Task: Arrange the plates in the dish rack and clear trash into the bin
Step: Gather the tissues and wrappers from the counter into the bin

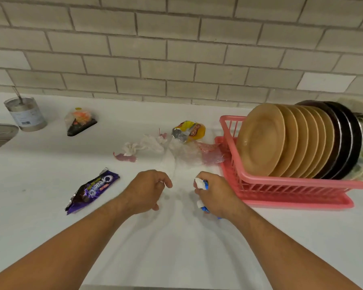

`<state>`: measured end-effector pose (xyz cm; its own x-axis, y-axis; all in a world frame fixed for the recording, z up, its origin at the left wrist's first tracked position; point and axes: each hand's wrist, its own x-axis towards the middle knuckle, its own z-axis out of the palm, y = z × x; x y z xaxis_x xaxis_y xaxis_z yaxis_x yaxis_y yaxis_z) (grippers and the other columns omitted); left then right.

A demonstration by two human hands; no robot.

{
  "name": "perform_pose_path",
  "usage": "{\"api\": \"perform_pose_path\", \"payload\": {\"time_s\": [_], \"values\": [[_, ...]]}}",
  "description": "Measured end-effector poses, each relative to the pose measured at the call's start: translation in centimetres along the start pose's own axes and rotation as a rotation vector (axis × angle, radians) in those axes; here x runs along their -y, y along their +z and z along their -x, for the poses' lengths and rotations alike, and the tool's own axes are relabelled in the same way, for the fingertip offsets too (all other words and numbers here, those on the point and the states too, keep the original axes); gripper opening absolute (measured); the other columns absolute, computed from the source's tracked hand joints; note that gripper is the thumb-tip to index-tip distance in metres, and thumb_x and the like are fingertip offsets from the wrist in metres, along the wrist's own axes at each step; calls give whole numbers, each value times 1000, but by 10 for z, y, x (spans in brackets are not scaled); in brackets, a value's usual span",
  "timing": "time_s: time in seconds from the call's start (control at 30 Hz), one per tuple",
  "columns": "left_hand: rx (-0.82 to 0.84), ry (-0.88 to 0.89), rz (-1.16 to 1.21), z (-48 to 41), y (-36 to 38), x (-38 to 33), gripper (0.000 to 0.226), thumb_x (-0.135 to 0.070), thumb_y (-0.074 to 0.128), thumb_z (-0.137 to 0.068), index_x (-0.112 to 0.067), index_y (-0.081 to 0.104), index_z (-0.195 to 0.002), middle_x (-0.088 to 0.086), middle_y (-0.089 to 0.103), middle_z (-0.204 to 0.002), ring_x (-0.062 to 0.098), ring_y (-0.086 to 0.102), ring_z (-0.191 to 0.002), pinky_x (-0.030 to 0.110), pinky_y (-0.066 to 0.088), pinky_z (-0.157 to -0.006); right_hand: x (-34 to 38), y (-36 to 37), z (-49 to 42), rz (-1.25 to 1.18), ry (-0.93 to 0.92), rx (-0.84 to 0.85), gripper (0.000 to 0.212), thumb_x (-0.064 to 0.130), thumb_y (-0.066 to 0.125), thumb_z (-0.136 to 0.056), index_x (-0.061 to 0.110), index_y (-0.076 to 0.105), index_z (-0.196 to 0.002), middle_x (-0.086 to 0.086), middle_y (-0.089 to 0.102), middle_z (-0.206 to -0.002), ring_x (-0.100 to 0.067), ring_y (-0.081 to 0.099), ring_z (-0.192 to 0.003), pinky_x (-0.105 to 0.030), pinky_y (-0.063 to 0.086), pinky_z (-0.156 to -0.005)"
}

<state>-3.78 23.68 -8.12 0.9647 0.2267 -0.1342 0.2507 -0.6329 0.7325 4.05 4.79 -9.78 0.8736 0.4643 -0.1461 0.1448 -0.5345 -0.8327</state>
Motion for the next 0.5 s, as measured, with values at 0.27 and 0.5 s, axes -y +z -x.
{"api": "perform_pose_path", "payload": {"time_s": [0.27,0.5], "values": [[0,-3,-195,21,48,-23,24,-25,70,-83,-31,61,-105,-5,56,-109,9,58,-84,8,40,-59,-29,-30,36,111,-122,-28,57,60,64,-82,11,41,-62,-4,33,-60,-16,34,-49,-31,32,-49],[122,6,69,33,70,-44,20,-14,44,-97,-21,63,-100,7,60,-80,18,56,-55,24,52,-51,-47,-63,77,62,11,121,51,44,84,-59,23,54,-94,-7,57,-92,-23,56,-71,-36,52,-57]]}}
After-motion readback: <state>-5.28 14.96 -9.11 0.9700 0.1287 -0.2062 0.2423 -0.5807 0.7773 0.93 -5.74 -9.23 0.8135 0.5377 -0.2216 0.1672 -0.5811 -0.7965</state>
